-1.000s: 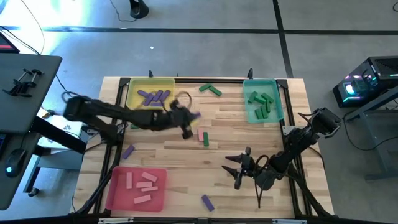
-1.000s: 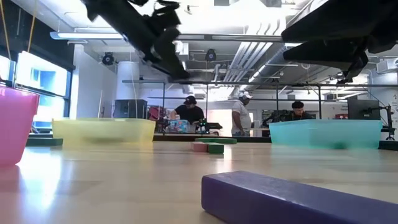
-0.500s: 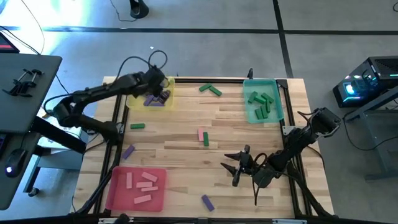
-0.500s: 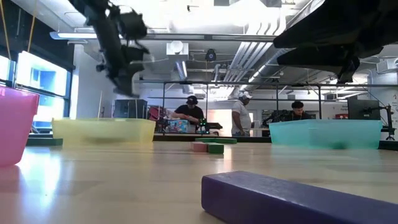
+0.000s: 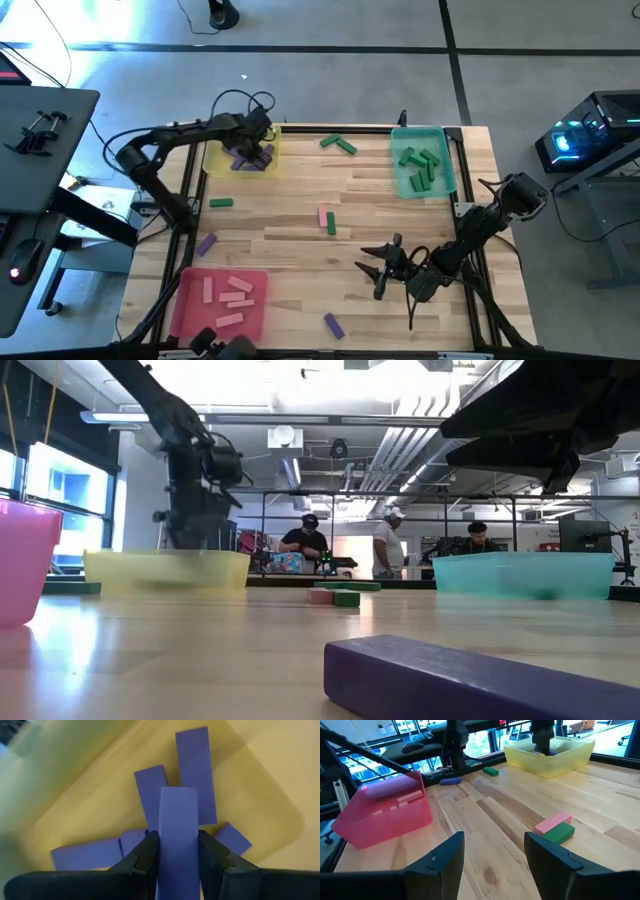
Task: Sort blocks
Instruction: Put the purple wooden block into the yellow bin, then put the green wooden block into the green bin
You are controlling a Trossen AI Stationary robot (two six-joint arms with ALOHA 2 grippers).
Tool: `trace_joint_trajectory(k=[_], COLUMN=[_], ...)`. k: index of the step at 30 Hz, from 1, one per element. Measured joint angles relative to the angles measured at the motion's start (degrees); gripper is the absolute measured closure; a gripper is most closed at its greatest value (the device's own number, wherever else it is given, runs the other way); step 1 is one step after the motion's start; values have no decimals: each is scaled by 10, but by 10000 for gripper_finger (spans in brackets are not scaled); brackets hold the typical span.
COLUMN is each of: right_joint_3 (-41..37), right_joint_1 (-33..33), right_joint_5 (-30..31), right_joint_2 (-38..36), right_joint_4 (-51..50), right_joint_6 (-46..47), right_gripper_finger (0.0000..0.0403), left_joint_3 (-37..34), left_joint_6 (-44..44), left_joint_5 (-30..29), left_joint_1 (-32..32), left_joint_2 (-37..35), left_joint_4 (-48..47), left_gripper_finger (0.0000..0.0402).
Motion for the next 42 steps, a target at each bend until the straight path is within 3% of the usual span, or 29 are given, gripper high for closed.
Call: trace_joint_trajectory(k=[10, 20, 29, 35, 42], right_joint_3=[0, 0, 0, 0, 0], right_joint_1=[0, 0, 0, 0, 0], right_joint_5=[-2, -2, -2, -2, 2], right_joint_2=[0, 0, 0, 0, 0], right_joint_4=[-1, -4, -9, -9, -10], right_joint_6=[1, 1, 1, 5, 14], right_gripper_finger=[211, 211, 211, 211, 211], left_joint_3=[1, 0, 0, 0, 0], left_joint_6=[-4, -21, -26, -20, 12], left_joint_5=[-1, 30, 4, -2, -5], left_joint_1=[0, 7, 3, -67, -253], left_joint_2=[43, 42, -44, -156, -241], left_joint_4=[22, 27, 31, 78, 182], left_gripper_finger=[311, 200, 175, 175, 174])
